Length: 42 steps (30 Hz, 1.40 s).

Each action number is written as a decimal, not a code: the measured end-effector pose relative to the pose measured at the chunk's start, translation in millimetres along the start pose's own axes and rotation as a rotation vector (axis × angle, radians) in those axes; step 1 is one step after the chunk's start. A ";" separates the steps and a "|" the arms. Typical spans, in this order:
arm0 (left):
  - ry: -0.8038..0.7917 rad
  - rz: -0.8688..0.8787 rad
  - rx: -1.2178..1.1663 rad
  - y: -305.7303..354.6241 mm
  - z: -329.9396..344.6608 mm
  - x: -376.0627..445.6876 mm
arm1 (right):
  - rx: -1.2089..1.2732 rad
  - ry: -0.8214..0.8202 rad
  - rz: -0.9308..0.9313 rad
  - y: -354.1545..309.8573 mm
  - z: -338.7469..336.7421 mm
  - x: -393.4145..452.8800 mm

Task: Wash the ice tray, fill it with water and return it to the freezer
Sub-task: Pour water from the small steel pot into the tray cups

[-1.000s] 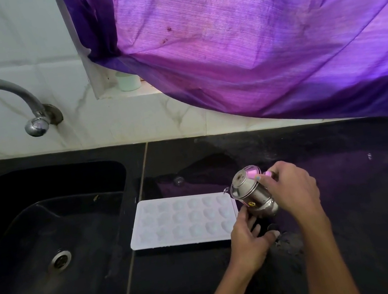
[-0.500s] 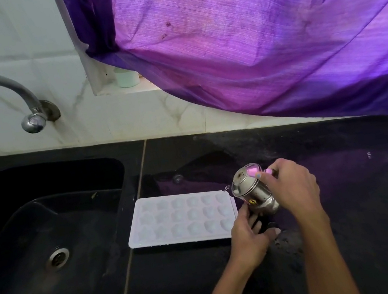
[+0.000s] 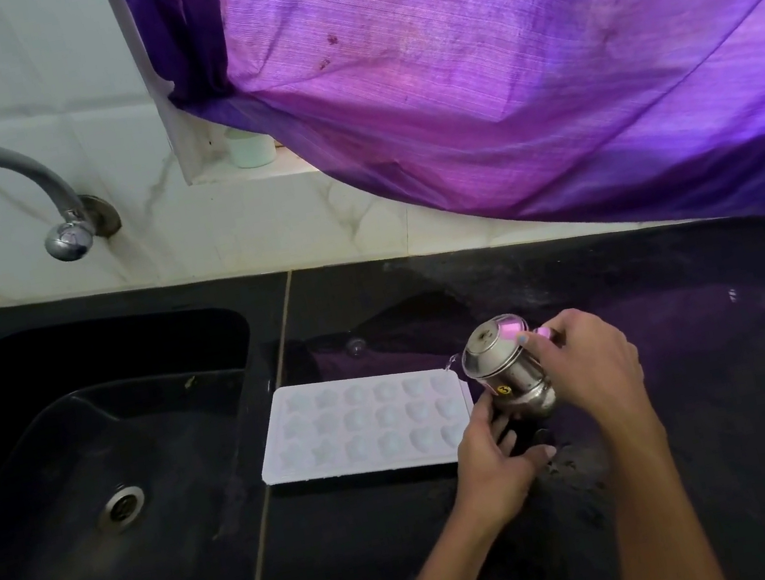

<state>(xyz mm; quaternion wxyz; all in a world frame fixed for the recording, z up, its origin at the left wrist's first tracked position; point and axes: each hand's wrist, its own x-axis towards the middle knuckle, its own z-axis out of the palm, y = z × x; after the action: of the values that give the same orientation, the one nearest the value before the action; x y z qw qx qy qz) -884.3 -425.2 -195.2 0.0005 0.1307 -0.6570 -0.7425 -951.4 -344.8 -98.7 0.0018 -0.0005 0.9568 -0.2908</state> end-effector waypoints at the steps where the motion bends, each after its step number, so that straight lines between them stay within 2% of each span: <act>1: 0.005 0.009 0.013 1.2 -1.6 -1.3 | 0.025 -0.006 0.000 1.1 -1.5 -0.8; 6: 0.013 0.074 0.079 11.2 -12.3 -7.1 | 0.128 -0.004 0.012 1.7 -6.5 -6.4; 11: -0.007 0.102 0.136 14.7 -24.2 -7.6 | 0.104 -0.024 -0.004 -9.9 -4.0 -13.4; 23: -0.054 0.066 0.112 10.7 -40.5 -6.4 | -0.078 0.026 0.015 -38.6 13.5 -23.9; 42: -0.087 -0.002 0.111 15.4 -47.4 -6.1 | -0.166 0.059 0.026 -54.5 21.5 -29.6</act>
<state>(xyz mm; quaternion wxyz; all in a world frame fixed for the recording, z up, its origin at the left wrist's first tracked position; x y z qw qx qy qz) -871.9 -472.5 -183.9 -0.0362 0.0989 -0.6964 -0.7099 -921.8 -402.0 -86.2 -0.0226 0.0201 0.9772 -0.2103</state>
